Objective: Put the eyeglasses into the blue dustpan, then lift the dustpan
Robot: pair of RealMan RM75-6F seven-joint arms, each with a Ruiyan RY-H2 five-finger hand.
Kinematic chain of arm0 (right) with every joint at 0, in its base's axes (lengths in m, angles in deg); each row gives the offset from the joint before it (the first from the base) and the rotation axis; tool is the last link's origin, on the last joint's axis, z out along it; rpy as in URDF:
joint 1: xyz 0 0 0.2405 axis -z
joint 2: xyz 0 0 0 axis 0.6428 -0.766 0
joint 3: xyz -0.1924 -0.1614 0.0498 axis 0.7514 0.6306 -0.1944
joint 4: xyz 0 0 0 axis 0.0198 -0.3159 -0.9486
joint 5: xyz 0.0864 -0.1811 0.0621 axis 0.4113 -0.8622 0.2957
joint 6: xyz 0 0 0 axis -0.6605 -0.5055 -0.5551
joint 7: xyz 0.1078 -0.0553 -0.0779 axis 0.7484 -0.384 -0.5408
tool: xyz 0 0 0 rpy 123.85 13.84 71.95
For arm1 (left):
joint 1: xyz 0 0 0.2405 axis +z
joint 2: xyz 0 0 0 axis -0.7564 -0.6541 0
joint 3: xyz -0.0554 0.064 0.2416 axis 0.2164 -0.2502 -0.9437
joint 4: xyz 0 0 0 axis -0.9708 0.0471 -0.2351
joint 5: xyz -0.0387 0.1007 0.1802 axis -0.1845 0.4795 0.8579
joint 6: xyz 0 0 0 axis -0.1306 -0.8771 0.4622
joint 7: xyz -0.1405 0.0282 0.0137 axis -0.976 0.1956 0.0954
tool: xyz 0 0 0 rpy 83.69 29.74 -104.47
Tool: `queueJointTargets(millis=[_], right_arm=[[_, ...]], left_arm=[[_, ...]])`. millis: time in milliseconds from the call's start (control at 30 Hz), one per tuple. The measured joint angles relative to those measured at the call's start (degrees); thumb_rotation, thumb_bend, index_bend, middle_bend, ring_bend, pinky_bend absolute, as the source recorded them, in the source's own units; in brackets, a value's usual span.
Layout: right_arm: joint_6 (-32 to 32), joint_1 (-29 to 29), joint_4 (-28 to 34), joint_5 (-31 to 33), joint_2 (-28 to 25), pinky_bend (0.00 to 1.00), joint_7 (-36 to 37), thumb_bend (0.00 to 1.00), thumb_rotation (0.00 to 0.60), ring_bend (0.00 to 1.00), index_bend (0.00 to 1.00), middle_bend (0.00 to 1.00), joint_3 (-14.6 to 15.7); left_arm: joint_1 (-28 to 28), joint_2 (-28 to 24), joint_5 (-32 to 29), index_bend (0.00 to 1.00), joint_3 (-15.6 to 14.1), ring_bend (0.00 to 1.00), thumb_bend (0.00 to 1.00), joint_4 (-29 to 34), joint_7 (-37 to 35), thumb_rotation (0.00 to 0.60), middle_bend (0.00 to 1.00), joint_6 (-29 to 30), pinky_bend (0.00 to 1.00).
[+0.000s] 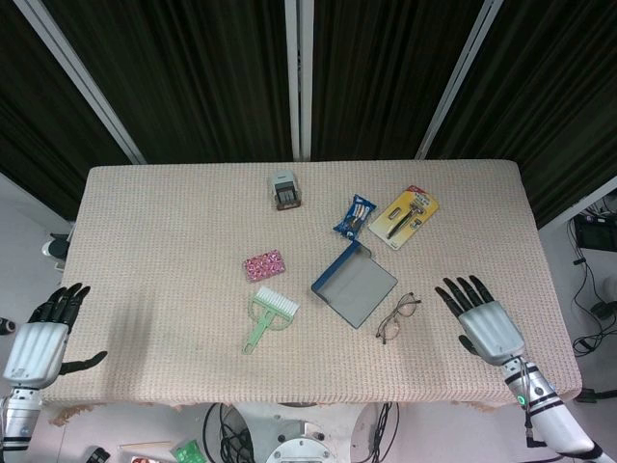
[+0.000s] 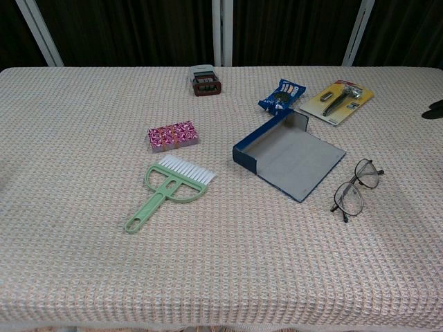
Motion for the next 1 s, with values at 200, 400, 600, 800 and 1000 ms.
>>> queueJointTargets(millis=[200, 400, 600, 800, 1000], right_arm=[[4.62, -6.75, -5.05, -3.64, 3.43, 0.0, 1.91, 0.18, 0.6, 0.0, 0.1, 0.0, -0.68], [7.12, -10.39, -9.3, -5.78, 6.73, 0.0, 9.02, 0.18, 0.6, 0.0, 0.23, 0.0, -0.21], [7.77, -12.56, -13.83, -6.29, 10.29, 0.0, 13.0, 0.18, 0.6, 0.0, 0.3, 0.0, 0.32], [7.46, -13.63, -16.87, -5.36, 13.04, 0.0, 14.85, 0.18, 0.6, 0.0, 0.37, 0.0, 0.26], [7.91, -14.22, -17.7, -3.65, 14.06, 0.0, 15.33, 0.2, 0.6, 0.0, 0.41, 0.0, 0.33]], left_arm=[[0.04, -0.28, -0.03, 0.05, -0.5, 0.08, 0.07, 0.69, -0.23, 0.465, 0.06, -0.63, 0.24], [0.37, -0.51, -0.68, 0.06, -0.61, 0.08, 0.07, 0.56, -0.48, 0.464, 0.06, -0.81, 0.24], [0.37, -0.27, -1.09, 0.06, -0.58, 0.08, 0.07, 0.06, -0.83, 0.465, 0.06, -1.23, 0.24], [0.21, -0.01, -1.37, 0.06, -0.44, 0.08, 0.07, -0.26, -0.77, 0.47, 0.06, -1.6, 0.24], [0.12, 0.02, -1.78, 0.06, -0.46, 0.08, 0.07, -0.2, 0.16, 0.518, 0.06, -2.1, 0.24]])
